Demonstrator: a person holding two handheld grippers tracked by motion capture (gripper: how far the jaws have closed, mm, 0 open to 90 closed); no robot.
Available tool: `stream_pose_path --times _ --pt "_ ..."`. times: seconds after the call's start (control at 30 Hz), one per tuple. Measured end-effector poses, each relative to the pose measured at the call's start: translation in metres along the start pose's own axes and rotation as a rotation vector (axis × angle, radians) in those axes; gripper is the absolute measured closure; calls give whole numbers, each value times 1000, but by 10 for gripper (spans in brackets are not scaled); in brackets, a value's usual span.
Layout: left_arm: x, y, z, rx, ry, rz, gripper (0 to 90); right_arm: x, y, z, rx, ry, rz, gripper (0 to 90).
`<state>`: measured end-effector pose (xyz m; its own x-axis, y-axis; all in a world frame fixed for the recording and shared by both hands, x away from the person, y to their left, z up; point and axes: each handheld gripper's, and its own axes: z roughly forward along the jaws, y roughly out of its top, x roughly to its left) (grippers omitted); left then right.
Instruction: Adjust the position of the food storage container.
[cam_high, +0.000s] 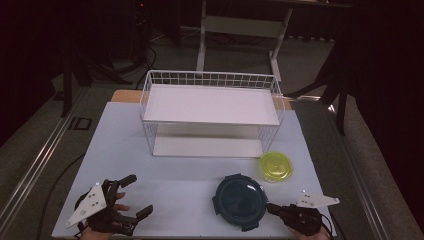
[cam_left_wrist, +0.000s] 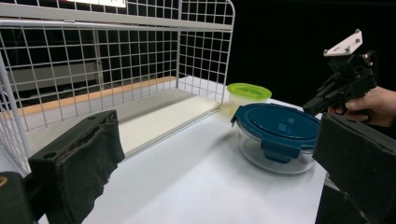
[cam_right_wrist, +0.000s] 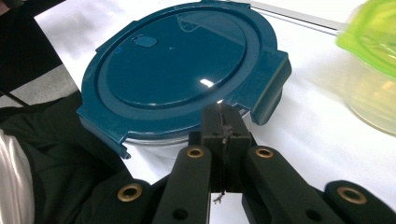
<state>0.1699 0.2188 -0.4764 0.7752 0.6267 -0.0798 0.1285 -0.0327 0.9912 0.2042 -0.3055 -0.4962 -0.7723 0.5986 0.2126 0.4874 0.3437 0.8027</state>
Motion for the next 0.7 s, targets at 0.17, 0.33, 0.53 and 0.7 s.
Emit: stream_pose_path --times 0.17,0.33,0.53,0.7 --pt "-1 0 0 2 0 3 8 6 8 15 9 36 -1 900" --pt "-1 0 0 6 0 5 8 11 18 26 -3 53 3 900" --pt "0 0 -2 2 2 3 8 17 19 25 -14 44 -10 900" --pt "-1 0 -1 1 0 6 8 22 15 25 11 55 -27 900"
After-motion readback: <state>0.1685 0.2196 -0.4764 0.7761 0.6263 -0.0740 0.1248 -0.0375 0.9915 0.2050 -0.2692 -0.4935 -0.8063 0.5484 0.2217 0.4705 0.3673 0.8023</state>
